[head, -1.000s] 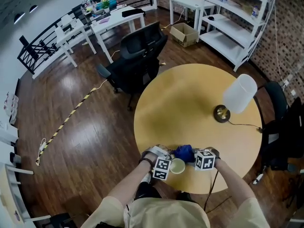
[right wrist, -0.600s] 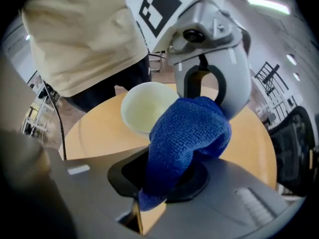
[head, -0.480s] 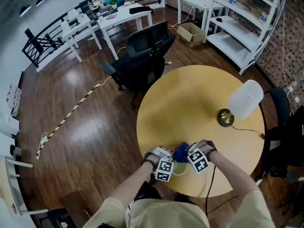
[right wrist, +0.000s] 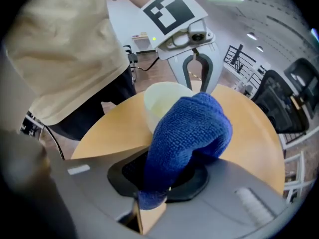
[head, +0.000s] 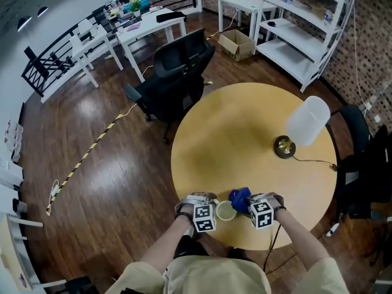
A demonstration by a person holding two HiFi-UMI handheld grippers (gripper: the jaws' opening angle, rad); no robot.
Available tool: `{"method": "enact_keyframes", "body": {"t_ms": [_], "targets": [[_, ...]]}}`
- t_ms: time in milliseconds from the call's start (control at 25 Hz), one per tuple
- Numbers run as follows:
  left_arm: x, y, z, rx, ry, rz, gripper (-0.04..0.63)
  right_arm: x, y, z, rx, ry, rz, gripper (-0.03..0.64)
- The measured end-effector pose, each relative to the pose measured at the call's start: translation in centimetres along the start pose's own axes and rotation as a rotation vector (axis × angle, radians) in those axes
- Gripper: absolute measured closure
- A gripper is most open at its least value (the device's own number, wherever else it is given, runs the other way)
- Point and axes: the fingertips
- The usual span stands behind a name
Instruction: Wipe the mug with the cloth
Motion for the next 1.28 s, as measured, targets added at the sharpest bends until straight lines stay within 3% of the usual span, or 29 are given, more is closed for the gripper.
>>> {"method": "enact_keyframes", "body": {"t_ms": [200,400,920,1280], "targets": [[1.4,-1.3,0.4,-0.082,-0.24,0.001,0.526,-0.7,0.7,-1.3,0.124,0.161,0.062,0.545],[1.9,-2.6,1.6,-0.139,-0.399,0.002,0.534,-1.4,1.3,-1.9,0.251,0.312,0.118,0.545],[-0.9,-3.7,4.9,-0.135,-0.603,0.079,0.548,-2.7,2.6,-1.2,0.487,0.648,0.206,0.545],[-3.4,-2.9,7.1,-0.087,-0.747,0.183,0.545,-5.5,4.4,-1.6,0.478,0.713,0.279,0.545]]}}
Point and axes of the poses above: the fingertips, and each gripper's own axes: y forward along the fingers, z to its right, x out of its underside, and after that the axes turned 15 degrees about z, right-handed
